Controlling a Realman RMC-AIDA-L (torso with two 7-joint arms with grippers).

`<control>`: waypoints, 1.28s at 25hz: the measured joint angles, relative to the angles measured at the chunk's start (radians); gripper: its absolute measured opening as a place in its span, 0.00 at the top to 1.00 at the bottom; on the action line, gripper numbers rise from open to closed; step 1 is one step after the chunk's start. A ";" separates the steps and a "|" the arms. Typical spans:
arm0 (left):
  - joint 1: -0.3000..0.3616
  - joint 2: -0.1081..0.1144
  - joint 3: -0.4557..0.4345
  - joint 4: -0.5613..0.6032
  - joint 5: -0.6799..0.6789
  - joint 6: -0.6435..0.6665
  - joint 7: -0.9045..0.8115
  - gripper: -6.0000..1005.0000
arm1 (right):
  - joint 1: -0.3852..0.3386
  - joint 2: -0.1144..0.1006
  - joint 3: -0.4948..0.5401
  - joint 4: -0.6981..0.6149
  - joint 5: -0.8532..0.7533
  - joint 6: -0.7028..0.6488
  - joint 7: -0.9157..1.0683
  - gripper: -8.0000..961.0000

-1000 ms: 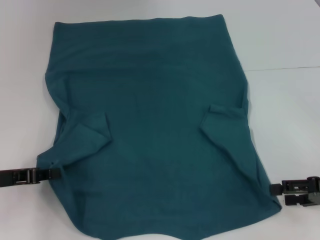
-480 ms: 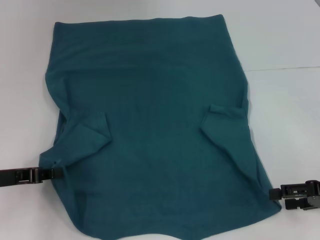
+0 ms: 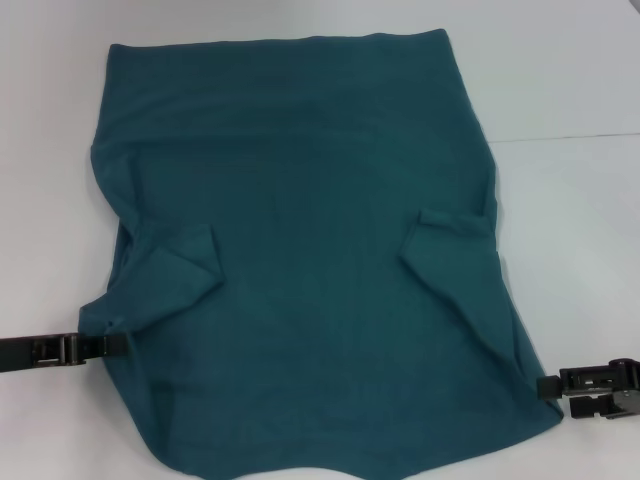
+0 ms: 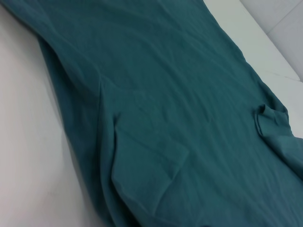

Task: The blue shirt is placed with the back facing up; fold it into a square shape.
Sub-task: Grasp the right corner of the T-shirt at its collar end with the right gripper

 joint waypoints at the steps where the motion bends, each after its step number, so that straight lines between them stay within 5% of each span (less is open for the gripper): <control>1: 0.000 0.000 0.000 0.000 0.000 0.000 0.000 0.91 | 0.001 0.000 0.000 0.000 0.000 0.000 0.000 0.03; 32: 0.002 0.000 -0.002 0.000 -0.002 0.000 0.003 0.91 | 0.025 0.015 -0.013 0.000 -0.028 0.006 0.009 0.03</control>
